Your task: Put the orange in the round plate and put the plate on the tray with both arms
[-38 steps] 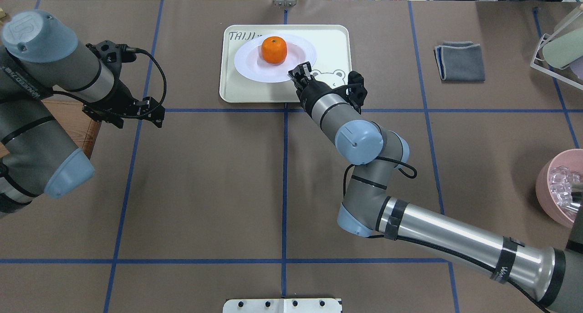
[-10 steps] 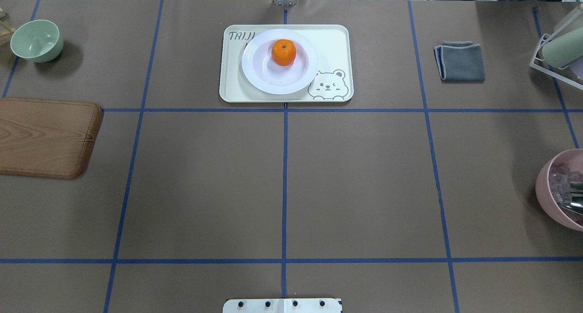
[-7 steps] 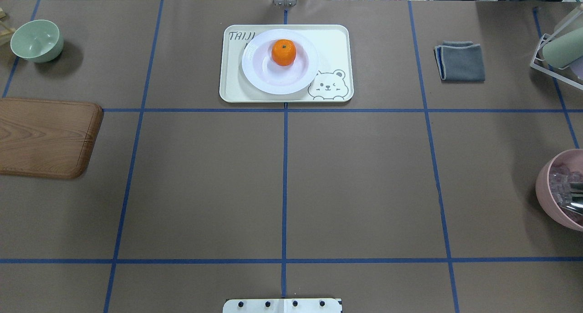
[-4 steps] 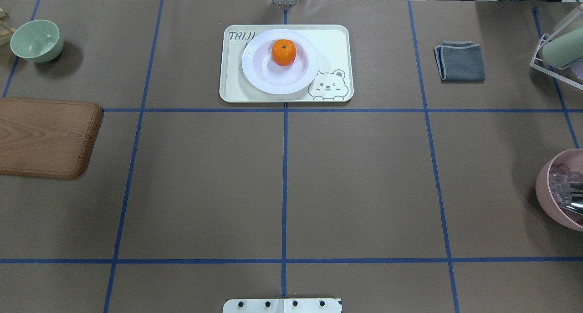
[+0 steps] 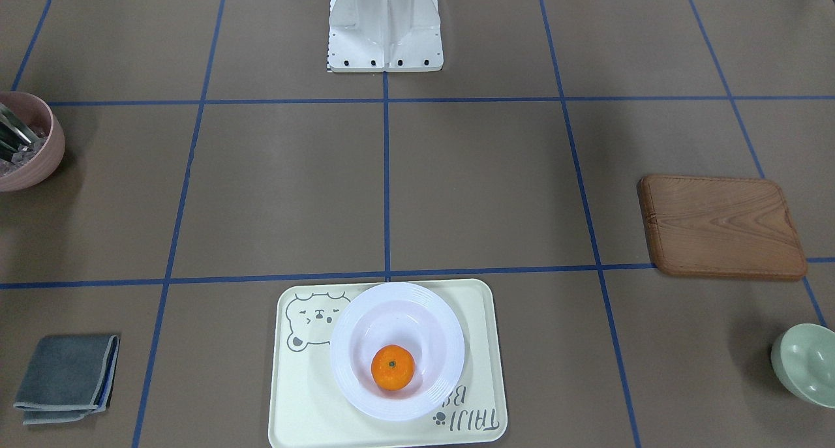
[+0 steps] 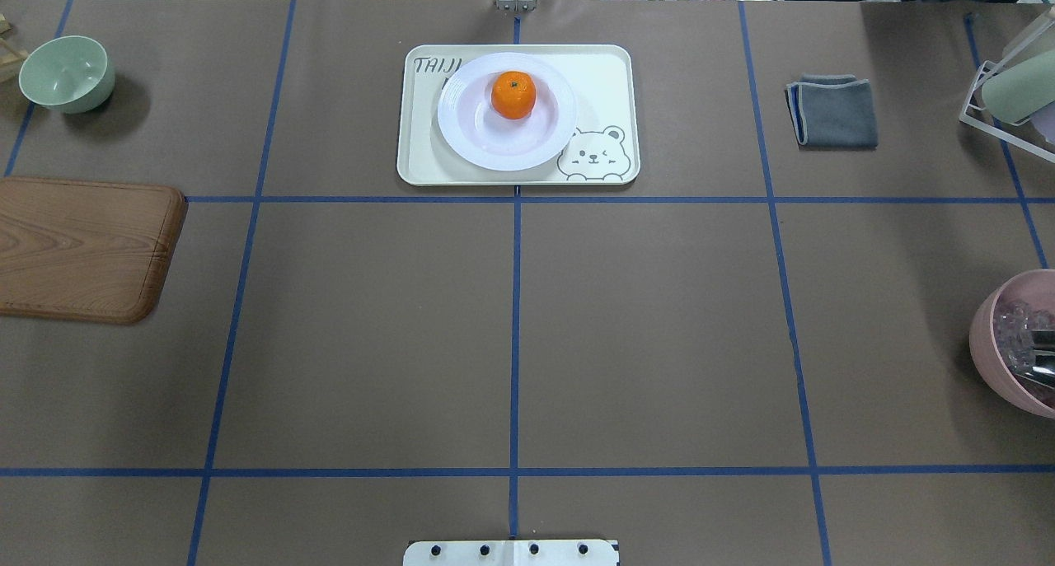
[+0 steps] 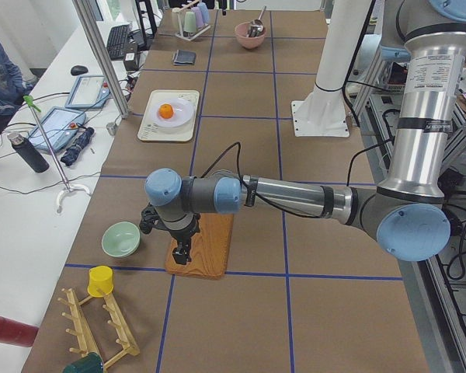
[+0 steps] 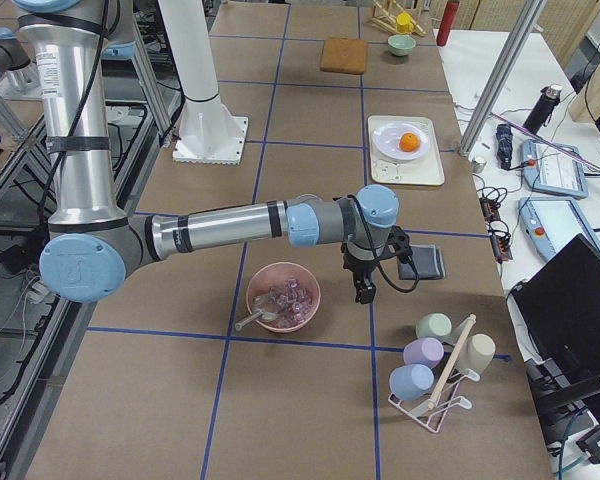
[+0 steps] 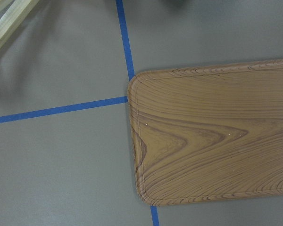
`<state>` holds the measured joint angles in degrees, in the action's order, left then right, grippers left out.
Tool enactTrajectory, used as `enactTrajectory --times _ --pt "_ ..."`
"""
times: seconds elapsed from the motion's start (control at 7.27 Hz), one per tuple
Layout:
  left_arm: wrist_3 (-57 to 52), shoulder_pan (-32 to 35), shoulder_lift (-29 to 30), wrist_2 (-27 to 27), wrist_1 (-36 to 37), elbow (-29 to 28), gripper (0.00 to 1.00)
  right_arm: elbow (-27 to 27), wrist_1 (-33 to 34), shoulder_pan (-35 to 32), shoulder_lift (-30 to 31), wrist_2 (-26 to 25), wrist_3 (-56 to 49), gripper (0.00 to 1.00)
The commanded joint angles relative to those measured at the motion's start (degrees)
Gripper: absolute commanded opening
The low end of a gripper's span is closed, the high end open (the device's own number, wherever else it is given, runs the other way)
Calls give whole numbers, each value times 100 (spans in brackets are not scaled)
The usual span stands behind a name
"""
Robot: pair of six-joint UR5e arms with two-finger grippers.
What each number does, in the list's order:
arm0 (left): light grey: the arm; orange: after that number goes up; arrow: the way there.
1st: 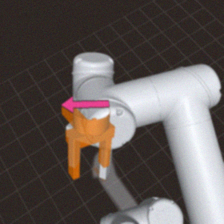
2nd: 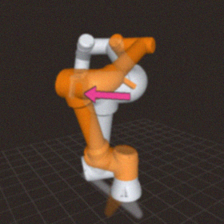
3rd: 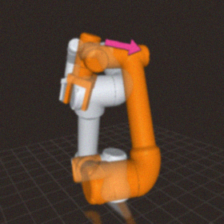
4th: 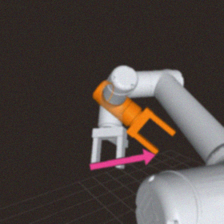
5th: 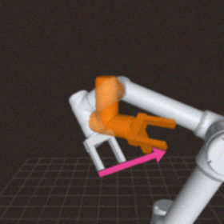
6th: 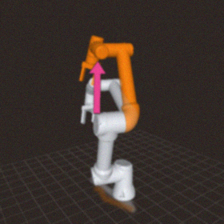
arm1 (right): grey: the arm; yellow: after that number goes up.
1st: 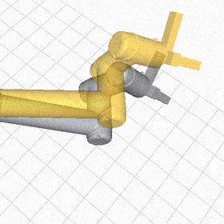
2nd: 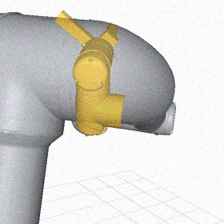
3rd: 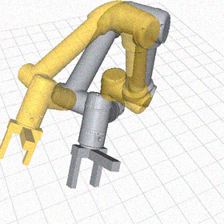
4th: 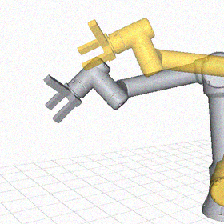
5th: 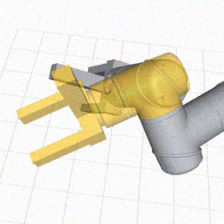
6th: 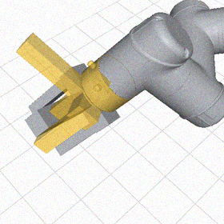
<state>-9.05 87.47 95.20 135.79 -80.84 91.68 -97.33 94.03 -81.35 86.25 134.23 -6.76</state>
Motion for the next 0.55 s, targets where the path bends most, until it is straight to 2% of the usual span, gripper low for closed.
enactTrajectory --times 0.0,0.14,0.28,0.41 --pt "27 -19 -2 9 -2 -123 98 -23 169 128 -73 -55 -27 100" --pt "35 -20 -28 9 -63 -124 98 -23 169 163 -73 -133 -27 100" --pt "53 -20 -72 252 -64 -142 98 -14 212 216 -82 -308 -27 100" --pt "53 -11 -211 612 -81 -124 98 -23 622 242 -248 -319 -148 100"
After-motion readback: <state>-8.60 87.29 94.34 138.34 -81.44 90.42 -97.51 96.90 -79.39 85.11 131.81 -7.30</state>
